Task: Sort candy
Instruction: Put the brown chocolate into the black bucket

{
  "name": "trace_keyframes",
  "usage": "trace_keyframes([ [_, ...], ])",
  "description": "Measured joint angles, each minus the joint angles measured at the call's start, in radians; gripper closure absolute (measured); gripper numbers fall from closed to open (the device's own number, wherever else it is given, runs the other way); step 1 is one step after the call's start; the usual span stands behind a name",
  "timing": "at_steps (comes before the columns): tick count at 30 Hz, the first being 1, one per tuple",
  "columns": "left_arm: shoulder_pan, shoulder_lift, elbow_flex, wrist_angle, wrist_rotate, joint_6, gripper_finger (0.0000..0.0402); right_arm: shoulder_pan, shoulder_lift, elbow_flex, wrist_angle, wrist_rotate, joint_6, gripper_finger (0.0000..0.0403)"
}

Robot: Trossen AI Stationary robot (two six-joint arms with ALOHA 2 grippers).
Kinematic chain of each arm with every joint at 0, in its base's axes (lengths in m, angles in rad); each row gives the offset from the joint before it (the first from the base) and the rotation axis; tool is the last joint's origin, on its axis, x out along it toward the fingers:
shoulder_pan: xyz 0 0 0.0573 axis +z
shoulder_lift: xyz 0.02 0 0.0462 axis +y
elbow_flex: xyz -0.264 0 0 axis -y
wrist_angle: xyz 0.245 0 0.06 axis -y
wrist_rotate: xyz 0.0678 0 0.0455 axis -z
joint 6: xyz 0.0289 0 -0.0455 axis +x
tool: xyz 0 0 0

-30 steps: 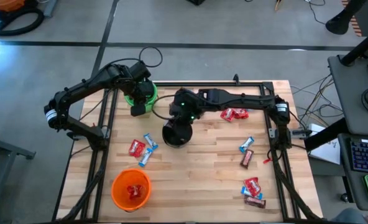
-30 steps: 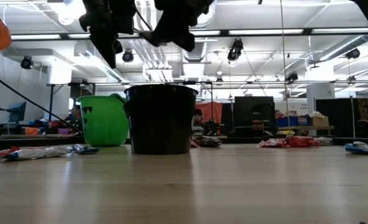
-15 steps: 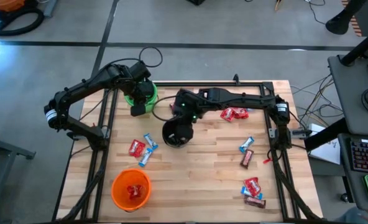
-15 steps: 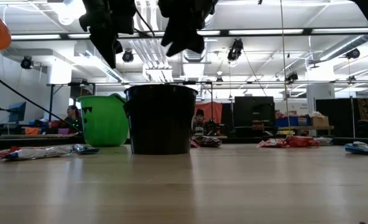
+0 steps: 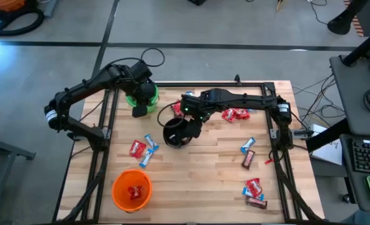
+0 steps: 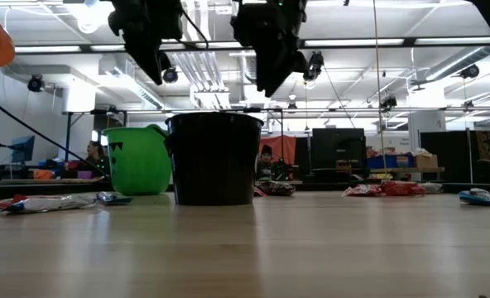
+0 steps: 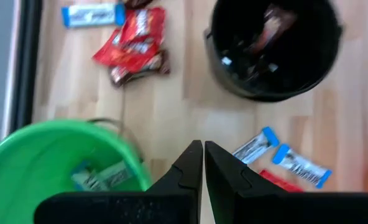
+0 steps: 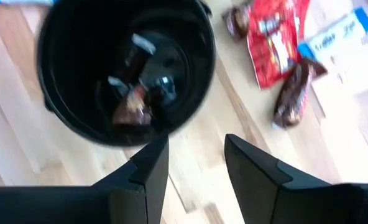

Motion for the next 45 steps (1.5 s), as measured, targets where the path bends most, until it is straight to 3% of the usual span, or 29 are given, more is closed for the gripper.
trace_keyframes([
  [12,-0.005,0.0,0.0,0.012,0.02,0.034,0.0402,0.0,-0.001,-0.118,-0.088,0.037,0.105,0.0238],
  [18,-0.005,0.0,0.0,0.012,0.021,0.047,0.0402,-0.002,-0.002,-0.136,-0.087,0.11,0.108,0.0236],
  [26,-0.005,0.0,0.0,0.012,0.021,0.048,0.0402,-0.086,-0.004,-0.136,-0.012,0.111,0.058,0.0236],
  [45,-0.005,0.0,0.0,0.012,0.018,0.074,0.0402,-0.339,-0.002,-0.148,0.166,-0.097,0.005,0.0236],
])
